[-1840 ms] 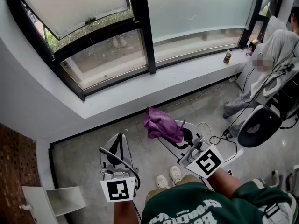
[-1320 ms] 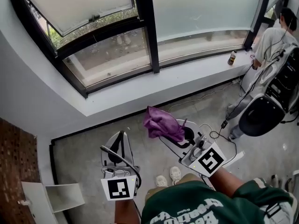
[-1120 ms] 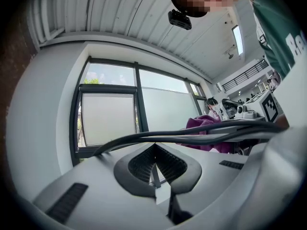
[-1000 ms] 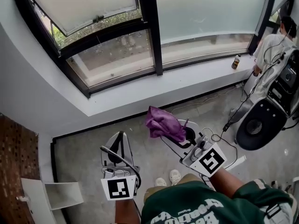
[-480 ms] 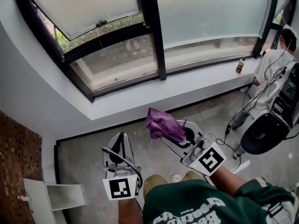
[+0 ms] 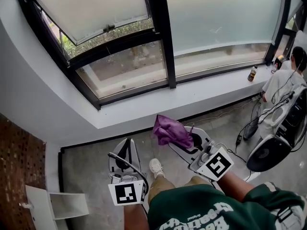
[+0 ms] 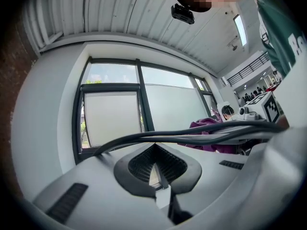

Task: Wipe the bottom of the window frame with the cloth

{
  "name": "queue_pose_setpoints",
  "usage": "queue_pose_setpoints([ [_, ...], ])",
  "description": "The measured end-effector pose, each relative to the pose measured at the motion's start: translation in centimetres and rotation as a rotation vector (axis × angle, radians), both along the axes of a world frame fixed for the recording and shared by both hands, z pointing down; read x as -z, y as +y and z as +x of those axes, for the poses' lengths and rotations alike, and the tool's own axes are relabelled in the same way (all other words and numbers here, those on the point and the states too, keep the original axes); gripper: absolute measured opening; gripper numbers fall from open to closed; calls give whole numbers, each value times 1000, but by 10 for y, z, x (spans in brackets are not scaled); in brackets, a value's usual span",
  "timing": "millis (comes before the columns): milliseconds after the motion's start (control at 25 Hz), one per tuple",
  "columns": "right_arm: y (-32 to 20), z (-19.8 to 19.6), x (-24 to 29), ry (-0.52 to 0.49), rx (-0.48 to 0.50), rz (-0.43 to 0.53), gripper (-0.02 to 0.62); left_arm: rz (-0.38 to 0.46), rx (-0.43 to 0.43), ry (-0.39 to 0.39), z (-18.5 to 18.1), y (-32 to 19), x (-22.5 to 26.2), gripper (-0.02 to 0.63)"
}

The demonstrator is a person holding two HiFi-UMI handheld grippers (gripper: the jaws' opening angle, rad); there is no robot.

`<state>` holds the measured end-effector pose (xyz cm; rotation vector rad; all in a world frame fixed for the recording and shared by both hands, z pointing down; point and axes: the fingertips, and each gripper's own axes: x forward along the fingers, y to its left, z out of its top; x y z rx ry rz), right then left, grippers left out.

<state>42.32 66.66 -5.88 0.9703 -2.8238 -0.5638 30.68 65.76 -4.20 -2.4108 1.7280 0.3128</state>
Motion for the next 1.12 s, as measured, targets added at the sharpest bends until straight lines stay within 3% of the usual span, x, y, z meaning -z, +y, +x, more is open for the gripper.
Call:
queue_pose_setpoints([
  [480, -80, -25, 2, 1, -32, 12, 150, 13, -46, 11, -26, -91, 0, 5],
  [1120, -338, -134, 14, 10, -197, 21, 150, 77, -225, -36, -124, -363, 26, 5],
])
